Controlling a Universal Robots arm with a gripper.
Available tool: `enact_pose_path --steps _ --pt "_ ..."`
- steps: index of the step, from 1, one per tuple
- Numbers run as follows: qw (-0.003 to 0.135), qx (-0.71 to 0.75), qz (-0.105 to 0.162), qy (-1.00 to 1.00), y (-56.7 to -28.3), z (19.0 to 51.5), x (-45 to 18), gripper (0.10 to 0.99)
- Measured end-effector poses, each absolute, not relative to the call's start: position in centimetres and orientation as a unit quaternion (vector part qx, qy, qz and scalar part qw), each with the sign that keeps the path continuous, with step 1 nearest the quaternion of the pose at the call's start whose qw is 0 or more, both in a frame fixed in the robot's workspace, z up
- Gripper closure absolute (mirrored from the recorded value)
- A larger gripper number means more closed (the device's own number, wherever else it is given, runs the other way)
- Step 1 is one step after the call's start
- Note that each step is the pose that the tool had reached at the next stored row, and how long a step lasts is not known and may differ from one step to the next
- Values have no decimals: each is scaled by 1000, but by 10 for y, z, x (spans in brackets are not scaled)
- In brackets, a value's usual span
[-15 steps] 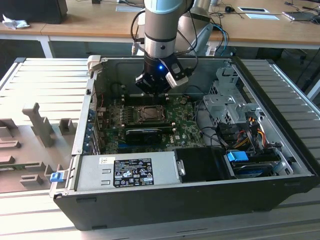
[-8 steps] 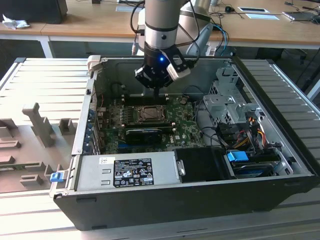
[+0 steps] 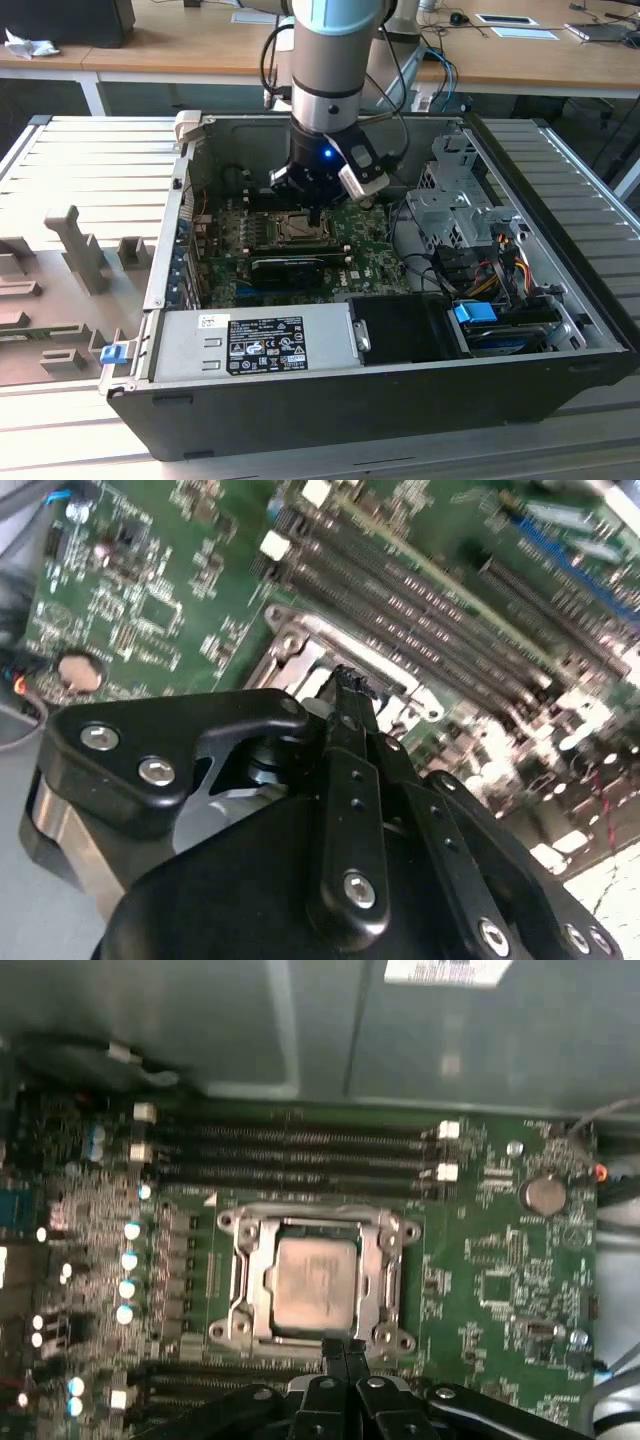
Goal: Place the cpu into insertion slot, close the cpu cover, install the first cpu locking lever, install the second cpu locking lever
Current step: 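Install the second cpu locking lever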
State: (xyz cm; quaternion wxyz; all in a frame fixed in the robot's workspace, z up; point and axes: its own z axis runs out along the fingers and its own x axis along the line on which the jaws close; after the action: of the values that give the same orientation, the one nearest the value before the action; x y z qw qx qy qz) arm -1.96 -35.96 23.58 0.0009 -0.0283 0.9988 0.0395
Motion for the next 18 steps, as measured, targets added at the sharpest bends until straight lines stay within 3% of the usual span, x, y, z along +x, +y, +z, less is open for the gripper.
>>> enact_pose_path --steps 8,18 --pt "1 -28 40 999 -372 232 -44 980" --pt "1 -41 59 997 -376 220 -56 980"
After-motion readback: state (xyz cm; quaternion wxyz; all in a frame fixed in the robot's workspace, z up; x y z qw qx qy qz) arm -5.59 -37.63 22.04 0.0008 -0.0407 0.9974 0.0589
